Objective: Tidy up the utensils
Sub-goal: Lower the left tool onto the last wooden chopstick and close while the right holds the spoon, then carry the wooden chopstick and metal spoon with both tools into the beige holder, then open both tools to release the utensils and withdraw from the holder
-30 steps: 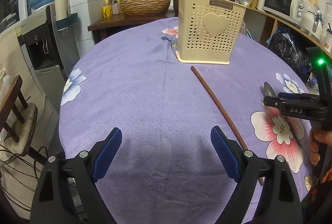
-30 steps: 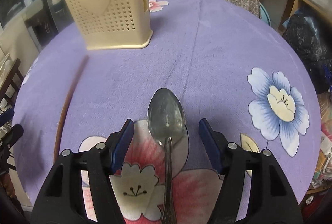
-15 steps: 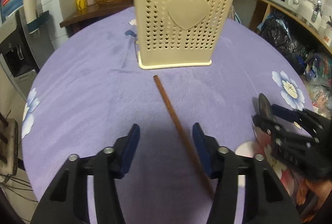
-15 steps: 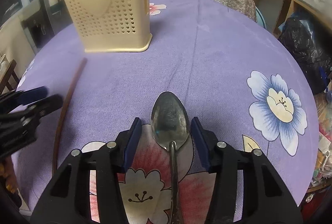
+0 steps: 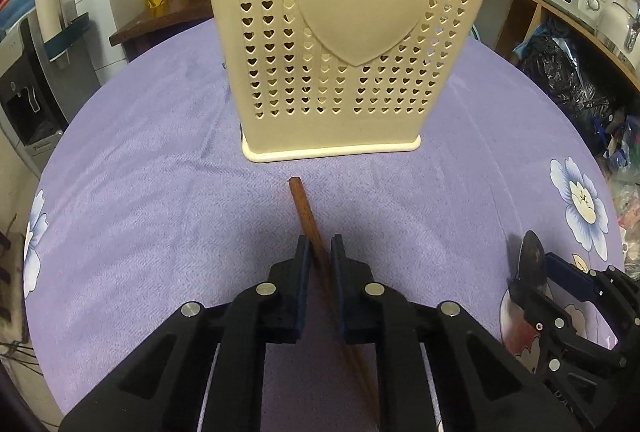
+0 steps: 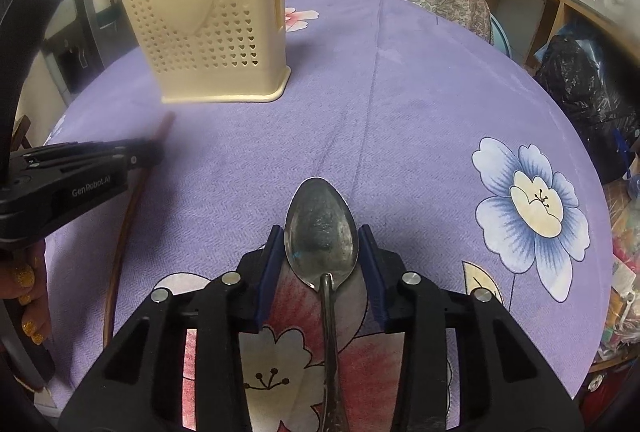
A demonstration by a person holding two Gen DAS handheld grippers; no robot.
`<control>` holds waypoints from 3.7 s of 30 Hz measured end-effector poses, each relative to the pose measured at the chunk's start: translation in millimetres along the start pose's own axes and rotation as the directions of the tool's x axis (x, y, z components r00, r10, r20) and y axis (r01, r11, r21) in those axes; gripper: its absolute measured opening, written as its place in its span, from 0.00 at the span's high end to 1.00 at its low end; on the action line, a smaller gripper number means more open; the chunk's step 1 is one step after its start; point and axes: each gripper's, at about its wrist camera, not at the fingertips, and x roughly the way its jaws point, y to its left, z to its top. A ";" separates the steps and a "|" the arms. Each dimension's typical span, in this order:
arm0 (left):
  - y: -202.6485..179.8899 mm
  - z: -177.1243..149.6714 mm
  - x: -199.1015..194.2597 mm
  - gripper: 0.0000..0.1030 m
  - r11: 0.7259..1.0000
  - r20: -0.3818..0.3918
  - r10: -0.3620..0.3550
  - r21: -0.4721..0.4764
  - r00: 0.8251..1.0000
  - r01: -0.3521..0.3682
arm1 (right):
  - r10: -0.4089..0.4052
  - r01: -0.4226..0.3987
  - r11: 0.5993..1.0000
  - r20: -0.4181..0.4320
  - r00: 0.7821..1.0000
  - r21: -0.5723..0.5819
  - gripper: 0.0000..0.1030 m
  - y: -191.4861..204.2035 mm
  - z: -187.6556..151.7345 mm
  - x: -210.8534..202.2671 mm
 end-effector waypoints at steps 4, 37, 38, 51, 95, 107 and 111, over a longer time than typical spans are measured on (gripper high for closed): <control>0.7 1.8 -0.9 0.90 1.000 0.008 0.006 0.003 1.000 -0.006 | 0.006 -0.006 1.000 0.003 1.000 0.000 0.63 -1.1 0.0 0.1; 24.4 1.6 -184.5 0.93 0.983 0.442 -0.178 0.045 0.879 0.176 | 0.237 -0.244 0.970 0.216 0.947 0.006 0.63 -13.7 23.5 -116.2; 24.9 0.7 -183.7 0.93 0.983 0.442 -0.177 0.046 0.879 0.175 | 0.243 -0.251 0.968 0.218 0.945 0.010 0.63 -13.8 23.6 -116.8; 37.1 27.8 -206.2 0.93 0.977 0.480 -0.211 0.068 0.851 0.204 | 0.339 -0.332 0.940 0.240 0.909 -0.070 0.63 4.6 62.7 -131.7; 59.1 141.3 -156.3 0.92 0.981 0.435 -0.155 0.172 0.887 0.087 | 0.171 -0.093 0.967 0.337 0.926 -0.236 0.54 55.0 192.6 -74.4; 69.3 69.5 -206.9 0.16 0.993 0.623 -0.056 0.118 0.780 -0.022 | 0.082 0.006 0.986 0.508 0.858 -0.169 0.06 34.4 121.7 -135.5; 69.4 -6.1 -211.9 0.05 0.992 0.691 -0.019 0.106 0.723 -0.075 | 0.057 0.039 0.985 0.530 0.846 -0.168 0.06 34.5 64.8 -146.8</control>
